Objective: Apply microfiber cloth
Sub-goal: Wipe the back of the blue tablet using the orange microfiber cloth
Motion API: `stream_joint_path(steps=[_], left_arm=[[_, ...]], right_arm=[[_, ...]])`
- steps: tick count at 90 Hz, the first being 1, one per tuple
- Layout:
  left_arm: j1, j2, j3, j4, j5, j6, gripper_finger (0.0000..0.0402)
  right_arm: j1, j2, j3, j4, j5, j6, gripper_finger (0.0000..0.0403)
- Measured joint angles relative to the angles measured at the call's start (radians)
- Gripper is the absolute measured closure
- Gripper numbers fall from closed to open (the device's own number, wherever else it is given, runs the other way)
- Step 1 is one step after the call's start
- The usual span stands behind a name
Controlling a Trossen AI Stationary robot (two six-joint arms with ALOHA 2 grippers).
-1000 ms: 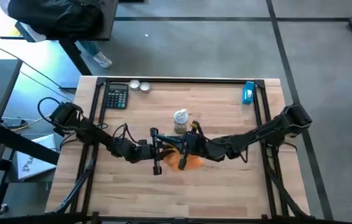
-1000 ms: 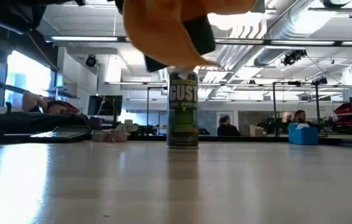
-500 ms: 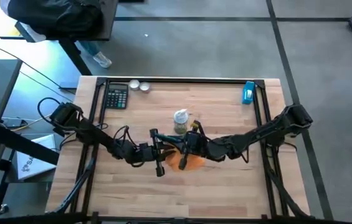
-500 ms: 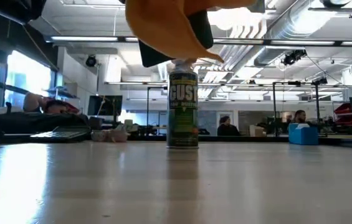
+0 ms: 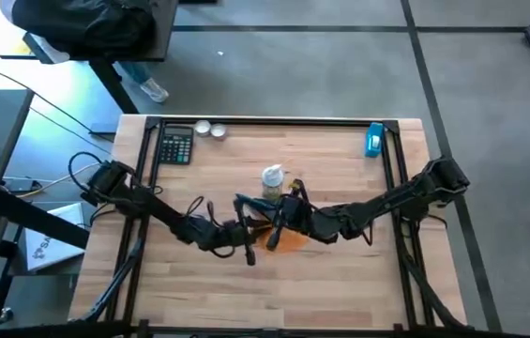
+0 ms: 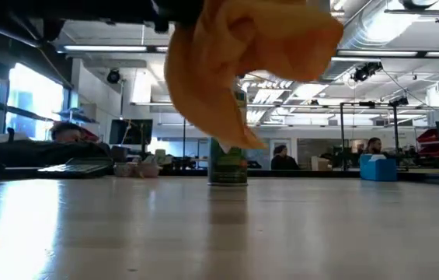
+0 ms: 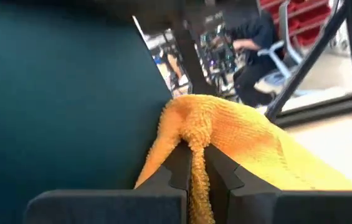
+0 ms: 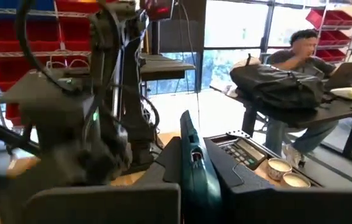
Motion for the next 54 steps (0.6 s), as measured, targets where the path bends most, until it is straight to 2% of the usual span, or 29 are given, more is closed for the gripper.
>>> stream_joint_path(steps=[41,48,54], left_arm=[[-0.006,0.122,0.064,-0.013,0.023,-0.103,0.0402],[-0.018,0.120,0.065,-0.012,0.006,-0.099,0.0402],[-0.038,0.111,0.065,-0.013,-0.048,-0.081,0.0402]], right_arm=[[0.005,-0.033,0.001,0.037,-0.034,-0.049,0.0402],[0.005,-0.033,0.001,0.029,-0.034,-0.055,0.0402],[0.005,-0.033,0.001,0.018,-0.033,-0.058,0.0402]])
